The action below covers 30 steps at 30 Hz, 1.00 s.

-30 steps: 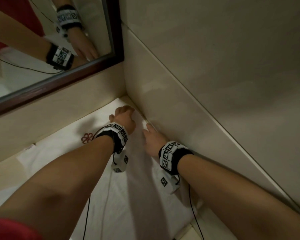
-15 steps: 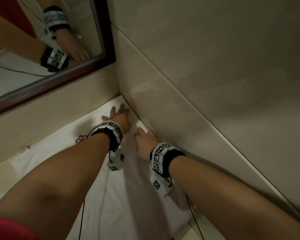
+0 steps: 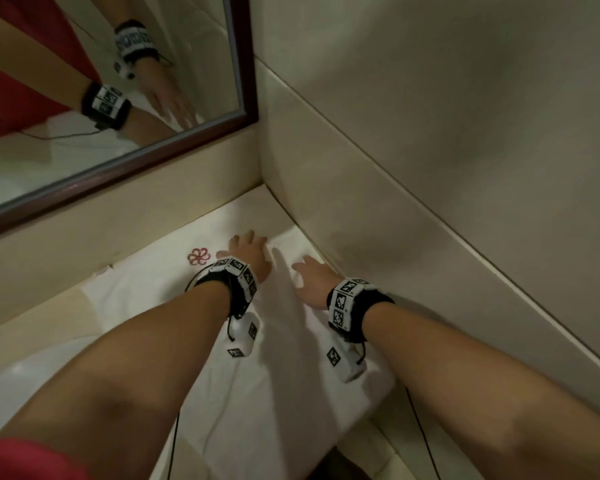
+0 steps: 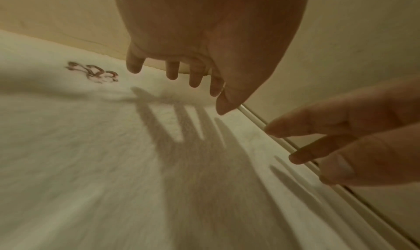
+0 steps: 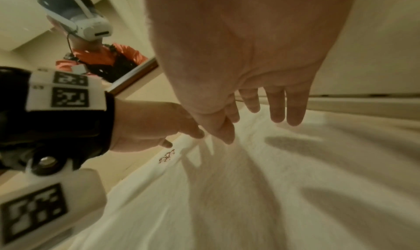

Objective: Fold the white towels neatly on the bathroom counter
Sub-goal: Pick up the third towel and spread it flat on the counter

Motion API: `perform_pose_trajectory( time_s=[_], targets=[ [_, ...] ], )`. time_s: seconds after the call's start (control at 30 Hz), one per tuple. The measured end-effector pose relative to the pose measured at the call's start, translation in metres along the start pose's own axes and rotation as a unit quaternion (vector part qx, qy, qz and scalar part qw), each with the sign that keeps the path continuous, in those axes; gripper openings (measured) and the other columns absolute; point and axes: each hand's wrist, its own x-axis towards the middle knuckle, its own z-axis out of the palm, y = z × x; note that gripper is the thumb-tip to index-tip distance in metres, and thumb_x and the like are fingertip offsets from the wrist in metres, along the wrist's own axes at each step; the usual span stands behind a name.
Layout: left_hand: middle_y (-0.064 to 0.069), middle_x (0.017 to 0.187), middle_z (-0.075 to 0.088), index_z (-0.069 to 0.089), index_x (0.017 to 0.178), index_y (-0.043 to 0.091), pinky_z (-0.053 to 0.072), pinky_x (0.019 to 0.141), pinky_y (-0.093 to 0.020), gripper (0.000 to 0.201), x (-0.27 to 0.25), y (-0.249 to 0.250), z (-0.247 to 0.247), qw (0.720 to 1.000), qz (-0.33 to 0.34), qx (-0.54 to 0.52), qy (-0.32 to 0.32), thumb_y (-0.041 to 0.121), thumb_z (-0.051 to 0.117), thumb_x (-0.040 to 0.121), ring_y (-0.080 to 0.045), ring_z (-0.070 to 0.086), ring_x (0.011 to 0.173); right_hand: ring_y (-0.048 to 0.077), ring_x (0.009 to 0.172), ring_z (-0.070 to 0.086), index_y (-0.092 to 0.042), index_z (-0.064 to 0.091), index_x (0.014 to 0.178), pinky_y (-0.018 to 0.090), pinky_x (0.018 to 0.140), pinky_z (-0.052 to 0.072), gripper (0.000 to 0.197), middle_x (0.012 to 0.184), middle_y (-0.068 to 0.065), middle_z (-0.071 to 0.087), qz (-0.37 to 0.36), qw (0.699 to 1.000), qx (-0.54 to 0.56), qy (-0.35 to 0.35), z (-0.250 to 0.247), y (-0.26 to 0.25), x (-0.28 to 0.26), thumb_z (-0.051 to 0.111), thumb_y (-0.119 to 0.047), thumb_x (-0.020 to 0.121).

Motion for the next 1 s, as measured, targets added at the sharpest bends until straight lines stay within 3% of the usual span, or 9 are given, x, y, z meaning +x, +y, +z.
perform_pose_trajectory(
  time_s=[0.13,0.33,0.47,0.6,0.67,0.77,0.9,1.0],
  targets=[
    [0.005,0.160,0.014,0.028,0.148,0.035,0.025,0.114,-0.055,0.062,-0.042,-0.002,0.016,0.999,0.031,0.007,-0.003,0.038,0.051,0.090,-0.029,0.012,0.146,0.030,0.141,0.027,-0.018,0.024,0.151,0.041,0.114,0.030,0.060,0.157,0.007,0.020,0.020,0.999,0.035,0.016,0.021,0.000,-0.052,0.047,-0.024,0.096],
    [0.002,0.159,0.020,0.032,0.147,0.033,0.026,0.114,-0.051,0.058,-0.124,0.015,0.053,0.995,0.090,0.038,-0.006,0.038,0.050,0.092,-0.030,0.017,0.144,0.025,0.141,0.030,-0.018,0.025,0.151,0.034,0.112,0.030,0.060,0.157,0.005,0.025,0.061,0.992,0.091,0.055,0.074,0.012,-0.136,0.049,-0.023,0.096],
    [0.000,0.159,0.020,0.032,0.148,0.031,0.025,0.116,-0.048,0.058,-0.166,0.028,0.078,0.991,0.117,0.066,-0.029,0.036,0.050,0.092,-0.030,0.018,0.144,0.025,0.141,0.031,-0.018,0.025,0.151,0.035,0.113,0.031,0.061,0.156,0.006,0.028,0.092,0.981,0.153,0.070,0.114,0.029,-0.177,0.050,-0.025,0.095],
    [-0.002,0.157,0.025,0.035,0.147,0.029,0.026,0.116,-0.042,0.057,-0.193,0.050,0.100,0.982,0.158,0.096,-0.026,0.035,0.051,0.092,-0.030,0.024,0.142,0.028,0.134,0.041,-0.017,0.031,0.148,0.036,0.107,0.039,0.057,0.150,0.009,0.037,0.133,0.961,0.230,0.083,0.149,0.051,-0.207,0.050,-0.024,0.095],
    [-0.001,0.157,0.025,0.035,0.146,0.028,0.027,0.115,-0.042,0.056,-0.203,0.060,0.107,0.980,0.169,0.095,-0.030,0.033,0.051,0.093,-0.029,0.023,0.142,0.028,0.130,0.046,-0.018,0.040,0.142,0.036,0.103,0.042,0.048,0.146,0.010,0.042,0.144,0.948,0.269,0.089,0.161,0.057,-0.215,0.048,-0.026,0.096],
    [0.004,0.155,0.026,0.037,0.145,0.029,0.028,0.112,-0.046,0.053,-0.213,0.078,0.118,0.978,0.183,0.092,-0.041,0.032,0.049,0.094,-0.026,0.023,0.141,0.029,0.115,0.054,-0.017,0.054,0.119,0.037,0.096,0.047,0.025,0.130,0.011,0.056,0.152,0.926,0.328,0.108,0.176,0.069,-0.222,0.045,-0.025,0.097],
    [0.010,0.157,0.023,0.039,0.145,0.028,0.026,0.114,-0.046,0.052,-0.211,0.099,0.129,0.975,0.188,0.110,-0.054,0.031,0.049,0.094,-0.018,0.021,0.143,0.031,0.117,0.053,-0.014,0.050,0.134,0.041,0.098,0.047,0.038,0.129,0.009,0.055,0.134,0.910,0.382,0.093,0.188,0.080,-0.215,0.046,-0.019,0.097],
    [0.013,0.158,0.022,0.042,0.144,0.029,0.029,0.113,-0.047,0.050,-0.203,0.111,0.133,0.968,0.198,0.149,-0.047,0.029,0.047,0.094,-0.015,0.023,0.144,0.031,0.111,0.056,-0.008,0.056,0.123,0.041,0.095,0.048,0.030,0.120,0.013,0.059,0.122,0.905,0.398,0.084,0.193,0.087,-0.200,0.047,-0.012,0.095]
  ],
)
